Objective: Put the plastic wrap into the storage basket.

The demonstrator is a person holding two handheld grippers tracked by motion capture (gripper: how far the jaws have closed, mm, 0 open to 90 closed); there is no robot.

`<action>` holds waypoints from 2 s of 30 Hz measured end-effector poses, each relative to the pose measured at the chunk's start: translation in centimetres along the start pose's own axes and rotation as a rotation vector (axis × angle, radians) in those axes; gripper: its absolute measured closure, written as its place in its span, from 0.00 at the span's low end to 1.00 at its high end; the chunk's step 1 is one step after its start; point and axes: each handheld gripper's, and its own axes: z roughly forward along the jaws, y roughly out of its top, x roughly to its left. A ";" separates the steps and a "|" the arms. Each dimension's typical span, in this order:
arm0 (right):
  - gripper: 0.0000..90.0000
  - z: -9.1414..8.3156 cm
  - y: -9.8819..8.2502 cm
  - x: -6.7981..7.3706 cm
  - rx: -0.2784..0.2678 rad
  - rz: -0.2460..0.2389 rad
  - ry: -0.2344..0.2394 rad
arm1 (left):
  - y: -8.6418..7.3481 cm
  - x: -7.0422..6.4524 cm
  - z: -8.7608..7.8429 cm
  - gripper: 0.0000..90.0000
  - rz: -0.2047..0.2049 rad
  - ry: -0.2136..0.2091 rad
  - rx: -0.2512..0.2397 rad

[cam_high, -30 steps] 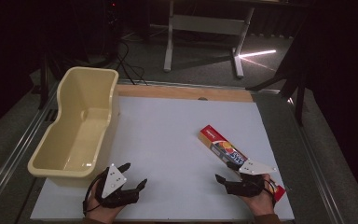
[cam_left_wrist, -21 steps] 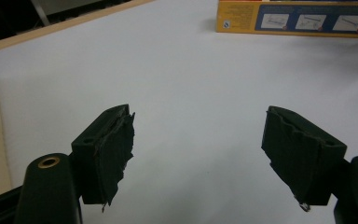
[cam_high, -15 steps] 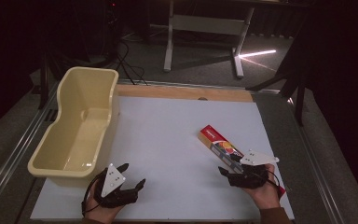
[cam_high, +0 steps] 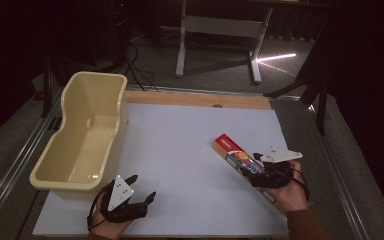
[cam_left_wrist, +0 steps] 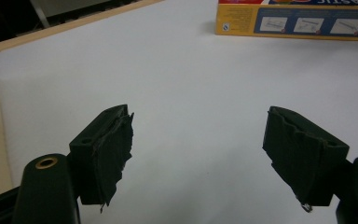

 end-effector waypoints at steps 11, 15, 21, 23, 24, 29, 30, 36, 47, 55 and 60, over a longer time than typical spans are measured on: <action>0.31 1.2 1.5 -2.3 0.119 -0.035 -0.003 | 0.0 0.0 0.0 0.26 -0.004 0.005 0.003; 0.30 2.2 1.6 -3.1 0.188 -0.038 0.014 | 0.0 0.0 0.0 0.26 -0.005 0.006 0.002; 0.30 3.6 1.6 -3.8 0.299 -0.050 0.030 | 0.0 0.0 0.1 0.26 -0.007 0.007 0.004; 0.29 4.2 1.7 -4.0 0.353 -0.050 0.042 | 0.0 -0.1 0.1 0.26 -0.007 0.008 0.003; 0.29 4.4 1.7 -4.1 0.366 -0.049 0.045 | 0.0 -0.1 0.0 0.26 -0.007 0.007 0.003; 0.29 5.4 1.5 -4.5 0.463 -0.029 0.069 | 0.0 -0.1 0.1 0.26 -0.009 0.009 0.002; 0.29 5.6 1.4 -4.5 0.480 -0.027 0.072 | 0.0 -0.1 0.1 0.26 -0.008 0.008 0.002; 0.26 6.5 1.3 -4.8 0.567 -0.025 0.099 | 0.0 -0.2 0.1 0.26 -0.008 0.008 0.001; 0.28 8.3 0.5 -5.3 0.702 0.004 0.135 | 0.0 -0.2 0.2 0.26 -0.010 0.006 0.004; 0.38 9.4 0.5 -5.1 0.776 -0.014 0.161 | 0.0 -0.2 0.2 0.26 -0.010 0.005 0.004; 0.39 9.9 0.3 -5.2 0.811 0.022 0.170 | 0.0 -0.2 0.2 0.26 -0.010 0.006 0.001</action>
